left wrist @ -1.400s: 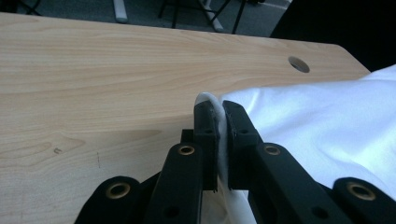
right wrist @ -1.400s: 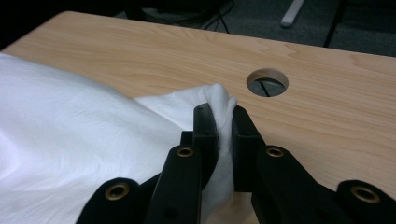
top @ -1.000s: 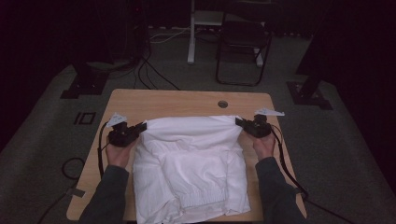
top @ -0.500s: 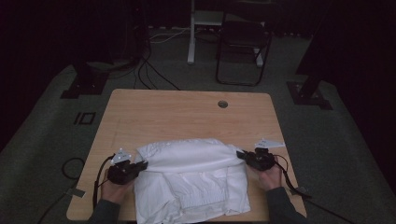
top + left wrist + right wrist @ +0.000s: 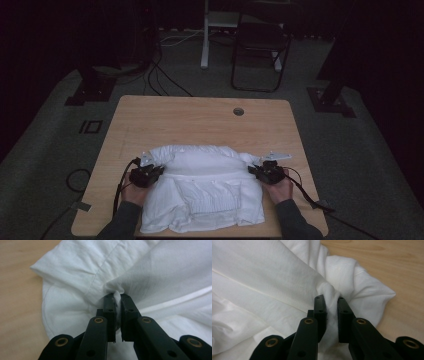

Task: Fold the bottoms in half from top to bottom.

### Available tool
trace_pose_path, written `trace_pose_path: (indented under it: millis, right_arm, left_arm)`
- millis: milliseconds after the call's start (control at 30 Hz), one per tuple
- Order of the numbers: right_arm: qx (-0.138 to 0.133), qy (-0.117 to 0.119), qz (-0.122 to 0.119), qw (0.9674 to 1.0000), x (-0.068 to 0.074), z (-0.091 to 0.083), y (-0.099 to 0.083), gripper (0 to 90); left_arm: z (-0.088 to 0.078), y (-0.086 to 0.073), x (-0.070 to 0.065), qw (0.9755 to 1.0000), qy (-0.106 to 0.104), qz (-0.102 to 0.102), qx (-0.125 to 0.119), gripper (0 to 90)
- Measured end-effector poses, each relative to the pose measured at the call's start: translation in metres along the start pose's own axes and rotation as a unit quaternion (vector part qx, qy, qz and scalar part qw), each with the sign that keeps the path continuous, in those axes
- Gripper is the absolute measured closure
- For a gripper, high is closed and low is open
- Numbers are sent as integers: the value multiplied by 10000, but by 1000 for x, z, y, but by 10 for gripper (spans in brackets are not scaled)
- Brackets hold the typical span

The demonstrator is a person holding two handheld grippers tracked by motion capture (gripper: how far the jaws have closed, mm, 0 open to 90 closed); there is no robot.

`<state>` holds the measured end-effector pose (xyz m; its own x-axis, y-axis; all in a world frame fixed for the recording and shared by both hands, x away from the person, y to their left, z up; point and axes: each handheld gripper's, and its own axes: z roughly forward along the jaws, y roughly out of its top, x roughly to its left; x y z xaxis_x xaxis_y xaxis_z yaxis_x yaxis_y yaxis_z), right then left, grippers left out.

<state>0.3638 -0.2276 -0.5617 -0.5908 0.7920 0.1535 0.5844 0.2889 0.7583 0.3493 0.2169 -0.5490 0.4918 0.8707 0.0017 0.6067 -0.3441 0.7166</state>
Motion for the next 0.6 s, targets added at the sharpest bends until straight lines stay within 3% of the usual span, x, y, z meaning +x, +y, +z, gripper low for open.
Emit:
trace_pose_path:
  millis: [200,400,500,600]
  right_arm:
    - [27,-365,-118,9993,-6,18,20,811]
    - [-40,-860,-107,9962,-17,43,44,812]
    - [-73,-1017,-1,9948,-19,52,53,814]
    - [-4,-946,125,9954,-23,53,58,816]
  left_arm:
    - [24,24,14,9995,285,-106,-32,845]
    - [47,46,25,9976,544,-415,-140,844]
    - [51,50,28,9965,557,-594,-183,843]
    - [49,51,33,9960,385,-772,-222,844]
